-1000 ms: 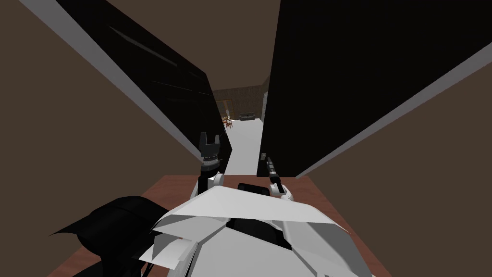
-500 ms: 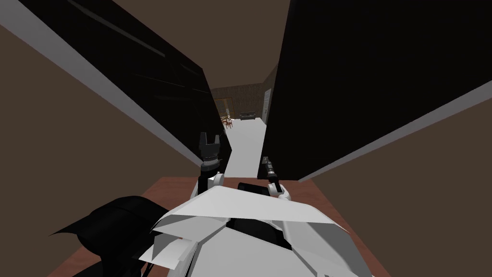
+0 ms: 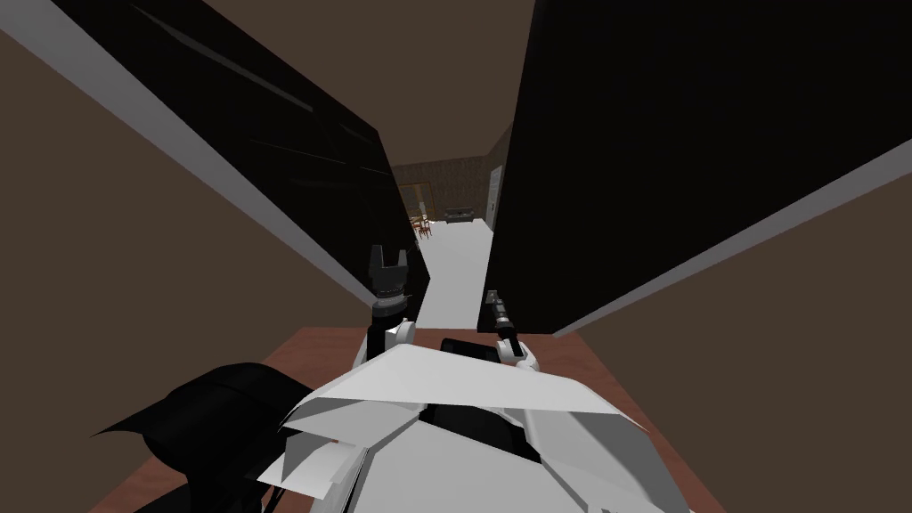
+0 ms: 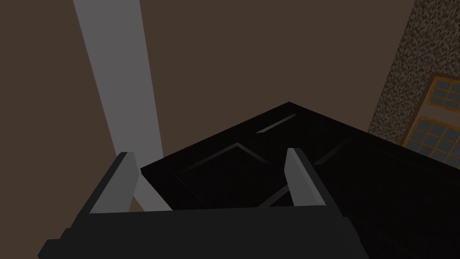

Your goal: Push the door open

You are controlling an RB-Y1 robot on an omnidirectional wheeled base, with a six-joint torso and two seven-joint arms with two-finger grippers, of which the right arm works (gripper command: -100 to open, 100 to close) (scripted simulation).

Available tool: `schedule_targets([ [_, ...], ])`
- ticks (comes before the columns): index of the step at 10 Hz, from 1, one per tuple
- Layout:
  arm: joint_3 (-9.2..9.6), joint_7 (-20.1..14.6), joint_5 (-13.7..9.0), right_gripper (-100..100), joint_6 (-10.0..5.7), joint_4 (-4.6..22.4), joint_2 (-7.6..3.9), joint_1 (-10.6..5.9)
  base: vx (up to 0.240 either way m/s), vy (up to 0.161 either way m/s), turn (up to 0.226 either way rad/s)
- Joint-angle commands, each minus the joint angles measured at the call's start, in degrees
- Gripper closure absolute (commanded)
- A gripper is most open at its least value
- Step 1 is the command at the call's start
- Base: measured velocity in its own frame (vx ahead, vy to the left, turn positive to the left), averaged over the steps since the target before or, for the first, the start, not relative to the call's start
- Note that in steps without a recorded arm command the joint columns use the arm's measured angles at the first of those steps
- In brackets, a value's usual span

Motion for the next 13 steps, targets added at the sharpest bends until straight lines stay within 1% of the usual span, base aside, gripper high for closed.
schedule_targets([
  [1,-0.77,0.21,-0.39,100,-0.01,0.06,-1.14,-0.08,0.103,0.033,-0.014],
  [2,-0.93,0.26,-0.47,100,-0.01,0.08,-1.35,-0.10,0.159,0.057,-0.036],
  [3,-1.51,0.42,-0.77,100,-0.02,0.12,-2.01,-0.16,0.165,0.068,-0.058],
  [5,-2.44,0.68,-1.24,100,-0.03,0.20,-2.90,-0.26,0.199,0.069,-0.064],
  [6,-1.66,0.32,-1.02,-100,0.14,-0.40,-3.01,0.31,-0.017,0.033,-0.037],
  [8,-1.55,0.19,-1.06,-100,0.20,-0.54,-3.09,0.37,-0.155,0.010,-0.006],
  [10,-1.30,-0.10,-1.13,-100,0.36,-0.87,-2.86,0.49,-0.218,-0.007,-0.022],
  [11,-1.18,-0.25,-1.17,-100,0.43,-1.03,-2.52,0.55,-0.200,0.016,-0.017],
  [13,-0.90,-0.56,-1.26,-100,0.60,-1.38,-1.25,0.69,-0.203,0.023,-0.028],
])
